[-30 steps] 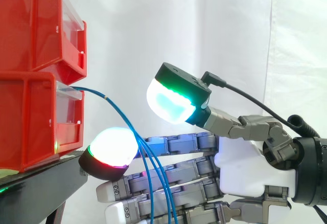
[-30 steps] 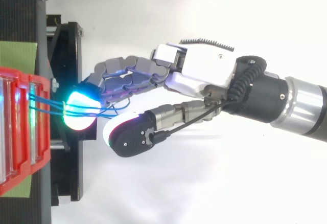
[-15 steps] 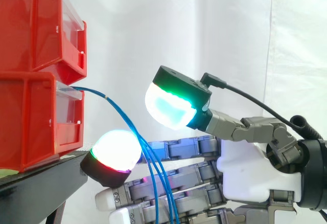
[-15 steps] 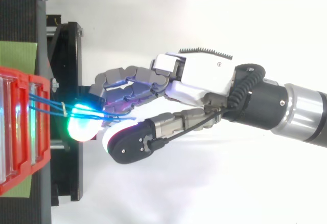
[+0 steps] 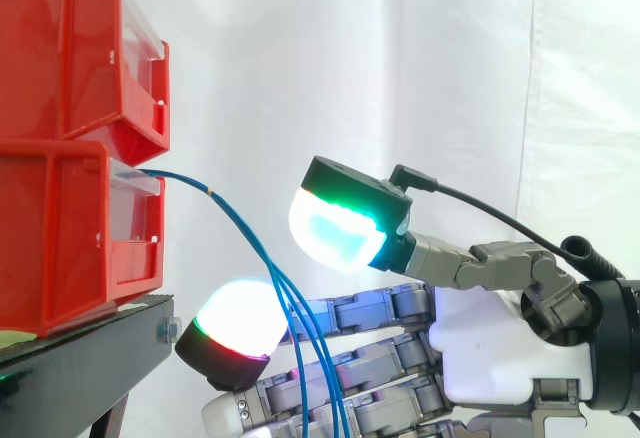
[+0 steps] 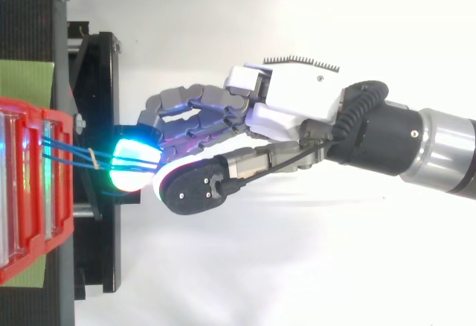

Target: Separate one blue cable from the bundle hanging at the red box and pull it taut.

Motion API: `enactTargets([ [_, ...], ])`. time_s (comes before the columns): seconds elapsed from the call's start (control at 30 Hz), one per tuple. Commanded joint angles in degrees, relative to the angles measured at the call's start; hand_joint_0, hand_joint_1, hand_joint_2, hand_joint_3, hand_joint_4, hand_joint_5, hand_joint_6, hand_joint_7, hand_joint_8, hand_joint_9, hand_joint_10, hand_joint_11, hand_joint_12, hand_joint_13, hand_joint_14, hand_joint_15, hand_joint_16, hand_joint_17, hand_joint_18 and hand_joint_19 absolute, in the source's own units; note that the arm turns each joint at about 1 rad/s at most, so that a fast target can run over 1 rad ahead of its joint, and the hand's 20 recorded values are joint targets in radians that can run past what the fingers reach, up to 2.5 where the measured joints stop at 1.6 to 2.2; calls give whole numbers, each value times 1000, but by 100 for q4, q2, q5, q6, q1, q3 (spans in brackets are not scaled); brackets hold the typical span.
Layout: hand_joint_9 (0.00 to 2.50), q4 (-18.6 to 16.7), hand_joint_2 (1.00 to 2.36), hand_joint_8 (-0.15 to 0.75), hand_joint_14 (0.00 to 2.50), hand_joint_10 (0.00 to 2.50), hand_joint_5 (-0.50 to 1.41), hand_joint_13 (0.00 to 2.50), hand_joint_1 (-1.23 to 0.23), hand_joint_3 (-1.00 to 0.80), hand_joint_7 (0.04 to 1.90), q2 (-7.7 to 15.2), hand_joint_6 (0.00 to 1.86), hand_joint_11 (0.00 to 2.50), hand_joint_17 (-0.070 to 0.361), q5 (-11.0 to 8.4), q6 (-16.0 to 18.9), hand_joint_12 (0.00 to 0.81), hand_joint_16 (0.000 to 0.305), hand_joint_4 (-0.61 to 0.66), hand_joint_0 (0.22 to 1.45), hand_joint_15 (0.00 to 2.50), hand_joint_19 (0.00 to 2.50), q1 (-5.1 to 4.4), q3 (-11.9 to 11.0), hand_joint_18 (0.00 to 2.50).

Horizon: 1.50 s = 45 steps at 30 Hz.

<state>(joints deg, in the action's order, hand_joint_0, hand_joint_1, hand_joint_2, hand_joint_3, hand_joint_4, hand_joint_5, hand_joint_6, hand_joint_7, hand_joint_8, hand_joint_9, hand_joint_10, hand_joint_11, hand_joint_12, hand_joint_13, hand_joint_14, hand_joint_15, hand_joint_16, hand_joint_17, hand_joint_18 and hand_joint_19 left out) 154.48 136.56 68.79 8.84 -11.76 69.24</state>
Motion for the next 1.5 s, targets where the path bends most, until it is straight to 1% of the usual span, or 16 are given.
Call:
enactTargets([
  [0.0, 638, 3, 1007, 309, 13, 5, -144, 766, -594, -416, 1014, -24, 502, 214, 72, 3, 13, 320, 32, 302, 600, 419, 380, 25, 2, 524],
  [0.1, 639, 38, 1007, 308, 14, 5, -142, 772, -594, -418, 1021, -104, 502, 216, 71, 3, -14, 319, 32, 300, 601, 420, 387, 43, -7, 531],
  [0.27, 646, 240, 1007, 310, 16, 5, -138, 782, -612, -421, 1056, -235, 502, 221, 71, 3, -66, 320, 32, 287, 605, 431, 379, 43, 2, 532],
  [0.53, 663, 240, 1009, 314, 15, 5, -119, 795, -625, -404, 1199, -235, 500, 238, 71, -6, -66, 321, 32, 222, 614, 429, 387, 43, -7, 543],
  [0.63, 673, 249, 1011, 315, 14, 6, -129, 802, -624, -375, 1133, -297, 564, 241, 71, -15, -75, 318, 31, 180, 620, 433, 378, 43, -7, 549],
  [0.77, 672, 319, 1015, 315, 14, 6, -158, 806, -621, -312, 964, -358, 678, 257, 71, -15, -119, 320, 31, 157, 629, 433, 383, 43, -7, 556],
  [0.83, 662, 398, 1016, 309, 15, 6, -166, 805, -631, -297, 952, -367, 700, 258, 70, -15, -128, 320, 31, 144, 632, 436, 382, 43, -7, 558],
  [0.9, 660, 425, 1016, 310, 15, 7, -205, 804, -684, -279, 780, -385, 819, 300, 71, -15, -128, 322, 31, 162, 639, 435, 381, 43, -7, 561],
  [0.93, 660, 434, 1016, 309, 14, 7, -208, 804, -687, -278, 770, -385, 832, 310, 71, -15, -128, 322, 31, 166, 640, 438, 381, 43, -7, 561],
  [1.0, 673, 495, 1016, 304, 14, 8, -217, 812, -716, -275, 753, -420, 882, 379, 71, -24, -128, 324, 32, 154, 649, 452, 385, 43, -7, 566],
  [1.1, 682, 609, 1015, 306, 15, 8, -223, 826, -764, -299, 744, -490, 918, 408, 71, -24, -128, 329, 32, 127, 668, 470, 390, 43, -7, 580],
  [1.23, 706, 794, 1013, 305, 15, 9, -221, 839, -806, -338, 730, -534, 946, 460, 71, -32, -154, 330, 31, 122, 698, 478, 385, 43, -7, 604],
  [1.27, 717, 820, 1009, 305, 17, 11, -215, 850, -828, -390, 791, -534, 961, 483, 71, -24, -154, 326, 32, 123, 713, 489, 383, 43, -7, 611],
  [1.37, 771, 864, 1003, 313, 16, 10, -198, 871, -839, -463, 828, -543, 964, 543, 71, -32, -163, 327, 32, 121, 725, 499, 384, 43, -7, 632],
  [1.43, 799, 864, 1000, 316, 18, 13, -183, 877, -851, -500, 871, -552, 961, 561, 71, -32, -163, 325, 32, 140, 693, 510, 395, 43, -7, 634],
  [1.47, 819, 864, 1000, 321, 17, 13, -172, 884, -826, -500, 898, -543, 955, 559, 71, -32, -163, 328, 31, 149, 658, 517, 406, 43, -7, 639],
])
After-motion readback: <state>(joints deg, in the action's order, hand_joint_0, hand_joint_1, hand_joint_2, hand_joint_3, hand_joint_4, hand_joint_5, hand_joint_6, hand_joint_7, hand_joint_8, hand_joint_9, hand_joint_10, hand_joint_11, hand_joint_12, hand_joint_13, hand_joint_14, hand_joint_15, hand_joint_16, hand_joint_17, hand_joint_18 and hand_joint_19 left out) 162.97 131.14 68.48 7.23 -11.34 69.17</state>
